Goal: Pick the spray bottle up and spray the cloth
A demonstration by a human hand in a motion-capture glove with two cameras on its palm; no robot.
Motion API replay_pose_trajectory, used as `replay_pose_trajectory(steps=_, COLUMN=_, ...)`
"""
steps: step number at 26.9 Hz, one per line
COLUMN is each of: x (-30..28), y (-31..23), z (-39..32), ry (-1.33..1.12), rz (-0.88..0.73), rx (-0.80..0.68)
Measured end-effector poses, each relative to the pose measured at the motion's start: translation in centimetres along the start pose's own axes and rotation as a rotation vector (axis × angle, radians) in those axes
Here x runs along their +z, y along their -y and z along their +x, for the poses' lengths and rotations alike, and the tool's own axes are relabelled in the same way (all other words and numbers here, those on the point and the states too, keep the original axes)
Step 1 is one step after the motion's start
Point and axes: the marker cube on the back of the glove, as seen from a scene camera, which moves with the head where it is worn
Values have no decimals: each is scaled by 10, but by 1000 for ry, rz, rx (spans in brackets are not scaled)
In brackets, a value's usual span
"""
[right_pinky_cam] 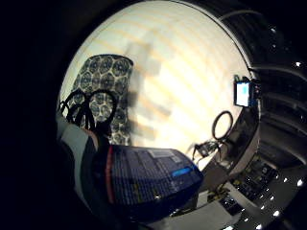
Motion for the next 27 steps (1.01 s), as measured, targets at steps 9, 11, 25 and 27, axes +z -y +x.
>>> replay_pose_trajectory(steps=9, x=-3, y=-2, z=-7, ry=-20, rz=-23, rx=0)
replay_pose_trajectory(steps=11, x=16, y=2, z=-7, ry=-12, rz=-51, rx=-5)
replay_pose_trajectory(steps=25, x=-34, y=-8, z=-77, ry=531, rz=338, rx=-234)
replay_pose_trajectory(steps=27, x=-51, y=-7, z=-95, ry=706, rz=455, rx=-251)
